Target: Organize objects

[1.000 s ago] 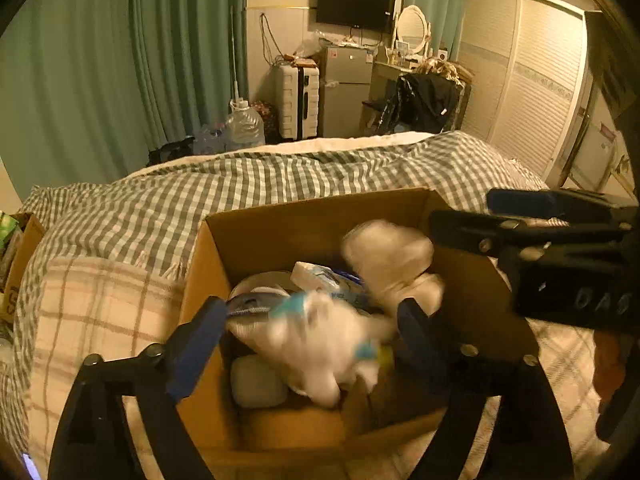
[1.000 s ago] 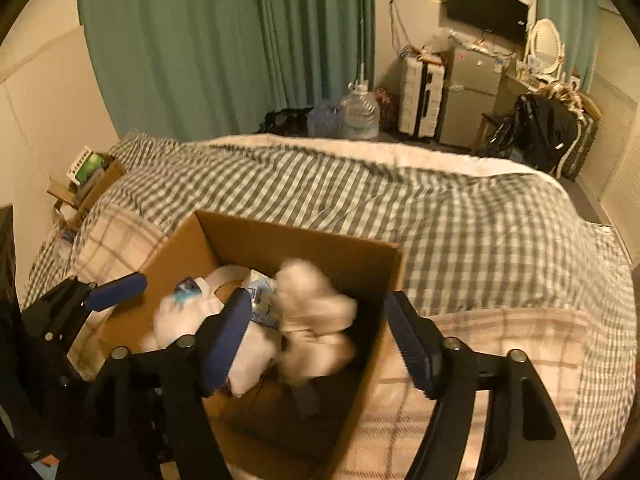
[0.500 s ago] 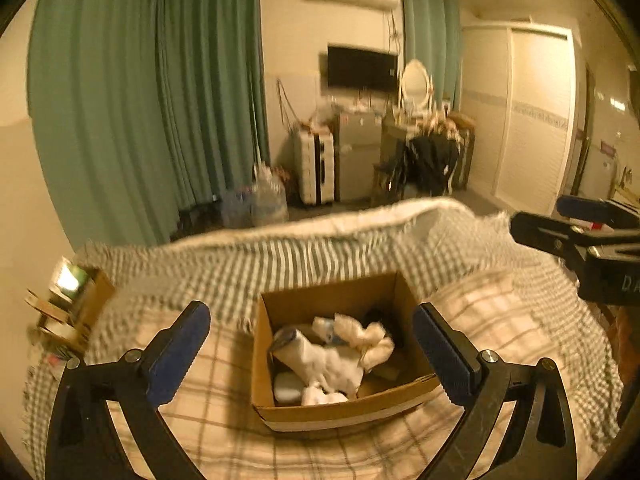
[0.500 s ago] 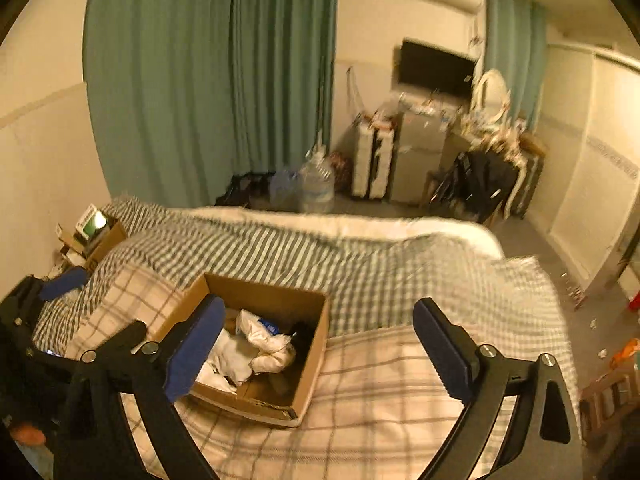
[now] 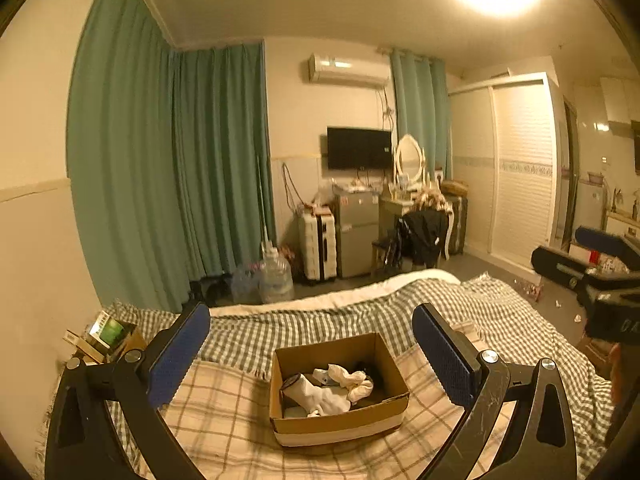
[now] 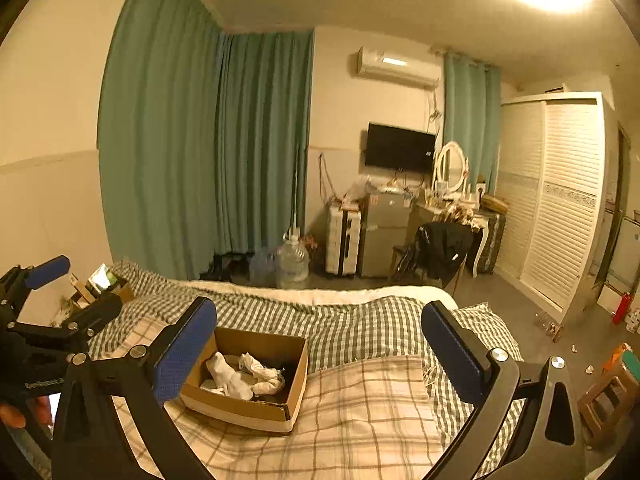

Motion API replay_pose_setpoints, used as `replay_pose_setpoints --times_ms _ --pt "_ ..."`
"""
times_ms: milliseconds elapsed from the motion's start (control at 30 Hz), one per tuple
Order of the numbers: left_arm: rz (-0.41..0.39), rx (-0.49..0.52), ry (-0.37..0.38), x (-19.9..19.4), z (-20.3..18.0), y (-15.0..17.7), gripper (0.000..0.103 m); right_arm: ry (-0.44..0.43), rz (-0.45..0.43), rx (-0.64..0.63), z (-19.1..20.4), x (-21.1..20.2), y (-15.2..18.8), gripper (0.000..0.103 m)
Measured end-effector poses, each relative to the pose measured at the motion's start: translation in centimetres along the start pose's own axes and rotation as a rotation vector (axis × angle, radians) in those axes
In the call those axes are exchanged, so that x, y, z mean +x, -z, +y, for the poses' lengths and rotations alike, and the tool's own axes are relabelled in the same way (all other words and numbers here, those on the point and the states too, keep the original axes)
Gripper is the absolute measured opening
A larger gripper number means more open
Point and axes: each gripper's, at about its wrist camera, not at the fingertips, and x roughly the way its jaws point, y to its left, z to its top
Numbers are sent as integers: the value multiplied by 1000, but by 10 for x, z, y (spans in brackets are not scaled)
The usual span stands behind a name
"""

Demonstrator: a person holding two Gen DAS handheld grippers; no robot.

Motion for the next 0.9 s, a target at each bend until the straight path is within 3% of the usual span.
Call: replay_pose_setpoints --times_ms 267,467,900 --pt "-2 -85 -119 -11 12 58 103 -23 -61 17 20 -1 72 103" --pt "22 -122 -172 7 22 96 103 -23 10 2 32 38 116 103" --pt "47 -127 -168 19 23 126 103 -9 85 14 34 66 139 103"
